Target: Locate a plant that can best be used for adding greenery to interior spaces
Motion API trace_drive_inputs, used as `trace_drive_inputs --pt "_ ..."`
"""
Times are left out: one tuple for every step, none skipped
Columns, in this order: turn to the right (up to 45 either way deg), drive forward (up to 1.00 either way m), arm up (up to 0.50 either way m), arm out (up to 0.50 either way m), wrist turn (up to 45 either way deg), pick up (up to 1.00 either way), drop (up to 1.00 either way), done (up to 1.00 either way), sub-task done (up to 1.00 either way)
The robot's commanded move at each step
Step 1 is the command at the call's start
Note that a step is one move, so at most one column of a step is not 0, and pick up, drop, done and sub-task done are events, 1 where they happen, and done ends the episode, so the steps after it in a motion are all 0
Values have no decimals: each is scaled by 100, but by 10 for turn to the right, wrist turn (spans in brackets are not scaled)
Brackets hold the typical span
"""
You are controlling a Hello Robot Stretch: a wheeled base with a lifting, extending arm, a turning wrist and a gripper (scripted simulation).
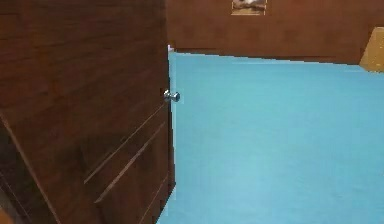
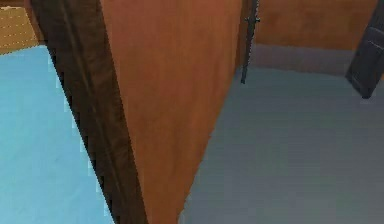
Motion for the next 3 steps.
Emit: trace_drive_inputs --pt "330 0 0 0 0 0 0 0 0" --pt "0 65 0 0 0 0 0 0 0" --pt "450 0 0 0 0 0 0 0 0"
